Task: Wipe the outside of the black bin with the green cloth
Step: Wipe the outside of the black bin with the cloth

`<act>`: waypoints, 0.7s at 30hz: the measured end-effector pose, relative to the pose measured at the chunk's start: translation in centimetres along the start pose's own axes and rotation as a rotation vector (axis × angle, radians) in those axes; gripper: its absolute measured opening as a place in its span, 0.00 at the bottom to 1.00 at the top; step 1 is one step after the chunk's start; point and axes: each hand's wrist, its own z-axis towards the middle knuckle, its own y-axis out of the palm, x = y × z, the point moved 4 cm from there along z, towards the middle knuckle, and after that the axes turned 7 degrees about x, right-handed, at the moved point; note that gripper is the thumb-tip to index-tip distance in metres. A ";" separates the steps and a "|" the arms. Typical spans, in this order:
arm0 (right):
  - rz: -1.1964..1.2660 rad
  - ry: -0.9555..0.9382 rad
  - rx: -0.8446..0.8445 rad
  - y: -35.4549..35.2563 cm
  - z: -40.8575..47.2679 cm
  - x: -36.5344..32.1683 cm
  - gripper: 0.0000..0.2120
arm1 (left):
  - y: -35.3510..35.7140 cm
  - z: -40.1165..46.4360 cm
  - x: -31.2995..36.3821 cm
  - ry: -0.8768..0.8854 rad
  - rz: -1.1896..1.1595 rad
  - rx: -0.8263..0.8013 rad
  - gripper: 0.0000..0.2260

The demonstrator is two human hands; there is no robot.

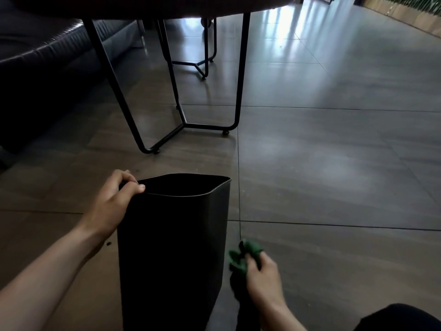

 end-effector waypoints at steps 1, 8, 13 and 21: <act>0.016 -0.035 0.050 -0.6 0.6 -1.3 0.09 | -0.2 -0.1 -0.2 -0.020 -0.018 0.012 0.16; 0.116 -0.677 0.042 0.3 -1.4 -14.6 0.10 | -1.5 -0.4 -1.3 -0.123 -0.069 0.051 0.18; -0.239 -0.972 -0.012 2.5 -3.7 -13.9 0.16 | -2.5 -0.3 -2.0 -0.171 -0.081 0.060 0.20; -0.191 -0.641 0.303 -1.9 1.6 -9.1 0.11 | -4.2 0.1 -3.5 -0.204 0.008 0.143 0.21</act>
